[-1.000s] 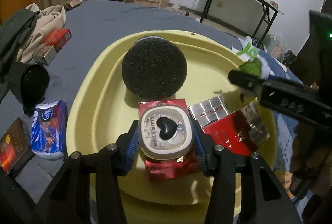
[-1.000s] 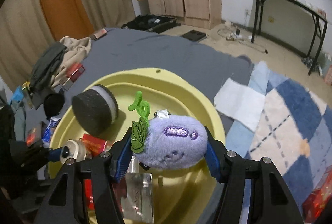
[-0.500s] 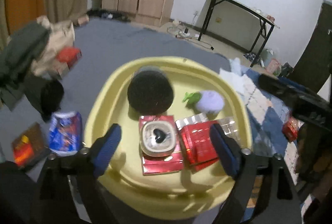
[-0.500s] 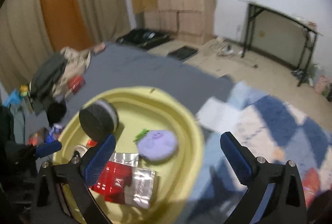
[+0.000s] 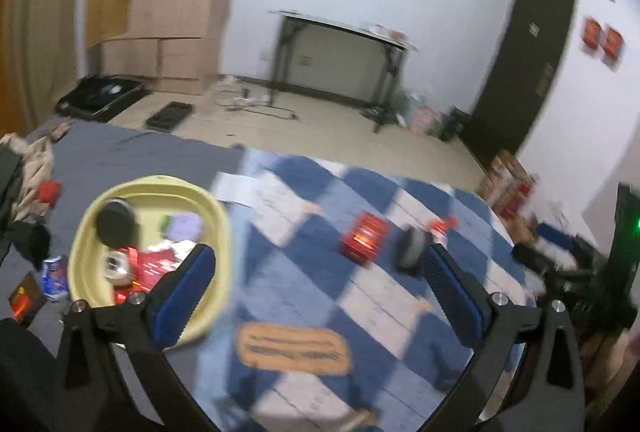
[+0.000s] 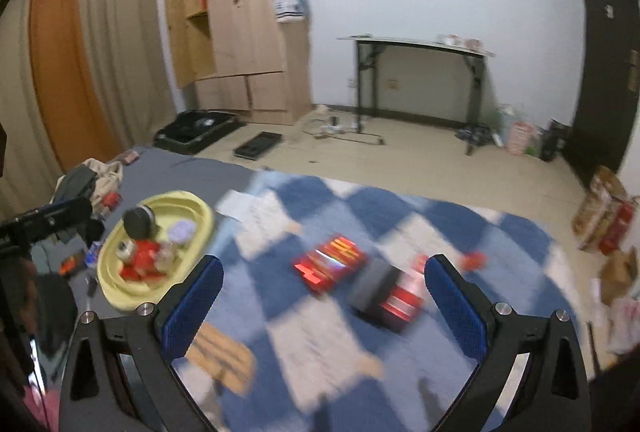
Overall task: Organize rigid objects
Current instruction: 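Open both tools and withdraw them from the tray, then grasp the red DIAMOND box with the left tool while the right grasps the red lighter, then carry the box and lighter over the yellow tray and release them, then lift both tools away from the tray back over the rug, then grasp the black foam cylinder with the left tool while the right grasps the tall red-white box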
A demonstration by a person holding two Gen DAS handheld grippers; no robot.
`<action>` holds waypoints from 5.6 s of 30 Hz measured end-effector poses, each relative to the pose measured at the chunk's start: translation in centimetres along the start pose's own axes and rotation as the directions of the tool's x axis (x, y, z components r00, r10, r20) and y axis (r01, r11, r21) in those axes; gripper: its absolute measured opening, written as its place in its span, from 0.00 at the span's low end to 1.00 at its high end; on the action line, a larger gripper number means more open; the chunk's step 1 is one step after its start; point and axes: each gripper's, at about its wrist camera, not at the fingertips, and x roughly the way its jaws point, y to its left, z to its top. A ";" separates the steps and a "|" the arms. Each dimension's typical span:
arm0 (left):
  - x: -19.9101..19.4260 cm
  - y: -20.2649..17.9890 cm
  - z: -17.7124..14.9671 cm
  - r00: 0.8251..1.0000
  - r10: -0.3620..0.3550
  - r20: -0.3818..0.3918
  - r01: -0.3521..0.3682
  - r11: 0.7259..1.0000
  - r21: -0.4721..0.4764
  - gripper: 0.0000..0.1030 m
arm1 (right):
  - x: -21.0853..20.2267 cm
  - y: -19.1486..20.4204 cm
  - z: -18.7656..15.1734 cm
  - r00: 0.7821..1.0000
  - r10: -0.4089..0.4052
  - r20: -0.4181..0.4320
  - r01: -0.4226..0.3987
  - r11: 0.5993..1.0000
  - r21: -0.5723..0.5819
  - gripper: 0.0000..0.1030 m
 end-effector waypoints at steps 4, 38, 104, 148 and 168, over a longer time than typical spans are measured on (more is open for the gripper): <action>0.3 -3.6 -3.0 0.999 -0.009 -0.039 0.011 0.999 0.039 1.00 | -5.1 -4.3 -2.4 0.999 -0.035 -0.007 0.035 0.999 0.009 1.00; 21.4 -5.5 -2.5 0.983 0.045 -0.179 0.016 0.944 0.329 1.00 | 16.9 -15.1 -2.0 0.980 -0.101 -0.172 0.097 0.995 -0.032 1.00; 8.9 29.3 -6.5 0.940 0.301 -0.158 -0.329 0.923 -0.200 0.57 | 32.5 29.6 4.1 0.926 0.172 -0.336 -0.298 0.879 -0.371 0.80; 6.0 -8.5 -9.4 0.992 0.042 -0.121 -0.028 0.993 0.116 1.00 | -3.8 -12.8 -8.7 0.985 -0.095 -0.147 0.146 0.909 0.390 1.00; 15.9 -11.6 -7.7 0.984 -0.062 -0.169 0.109 0.953 0.284 1.00 | 7.8 -12.6 1.2 0.972 -0.002 -0.237 0.092 0.925 0.370 0.99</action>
